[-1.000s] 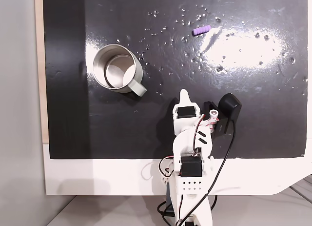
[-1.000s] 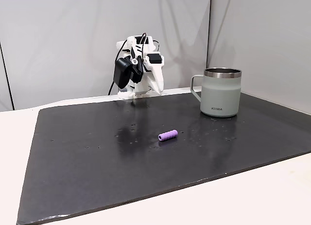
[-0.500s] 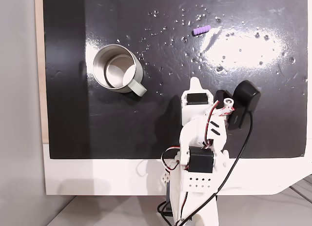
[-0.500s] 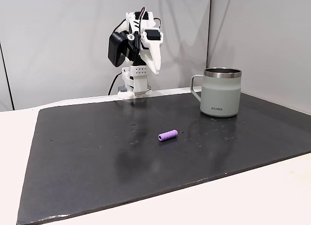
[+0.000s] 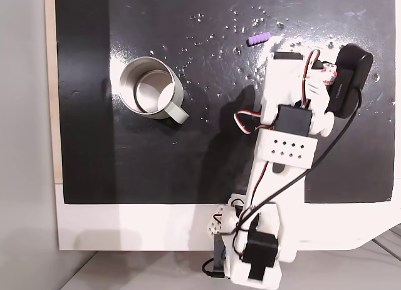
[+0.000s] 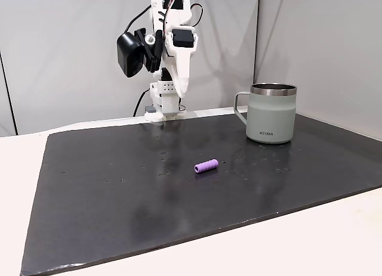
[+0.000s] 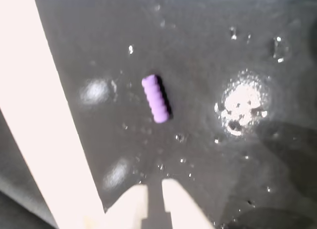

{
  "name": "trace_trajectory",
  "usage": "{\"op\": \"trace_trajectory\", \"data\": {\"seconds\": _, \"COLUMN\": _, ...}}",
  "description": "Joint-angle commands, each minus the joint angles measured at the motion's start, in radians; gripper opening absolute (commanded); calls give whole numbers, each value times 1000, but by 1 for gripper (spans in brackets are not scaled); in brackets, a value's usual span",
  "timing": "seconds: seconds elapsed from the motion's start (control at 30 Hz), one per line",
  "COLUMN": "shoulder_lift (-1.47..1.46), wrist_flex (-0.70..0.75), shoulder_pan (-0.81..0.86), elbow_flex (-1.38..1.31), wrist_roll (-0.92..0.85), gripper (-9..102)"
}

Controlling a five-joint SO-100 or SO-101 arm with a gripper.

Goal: Grasp a pengrip and put it in the cup.

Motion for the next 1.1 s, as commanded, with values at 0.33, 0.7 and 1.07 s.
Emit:
{"op": "trace_trajectory", "data": {"seconds": 0.33, "shoulder_lift": -423, "wrist_flex": 176, "shoulder_pan": -14, "elbow_flex": -465, "wrist_roll": -18, "gripper": 0}}
{"op": "trace_trajectory", "data": {"seconds": 0.7, "shoulder_lift": -680, "wrist_flex": 336, "shoulder_pan": -9, "elbow_flex": -811, "wrist_roll": 5, "gripper": 2}}
{"op": "trace_trajectory", "data": {"seconds": 1.07, "shoulder_lift": -962, "wrist_flex": 557, "shoulder_pan": -21, "elbow_flex": -1233, "wrist_roll": 2, "gripper": 20}}
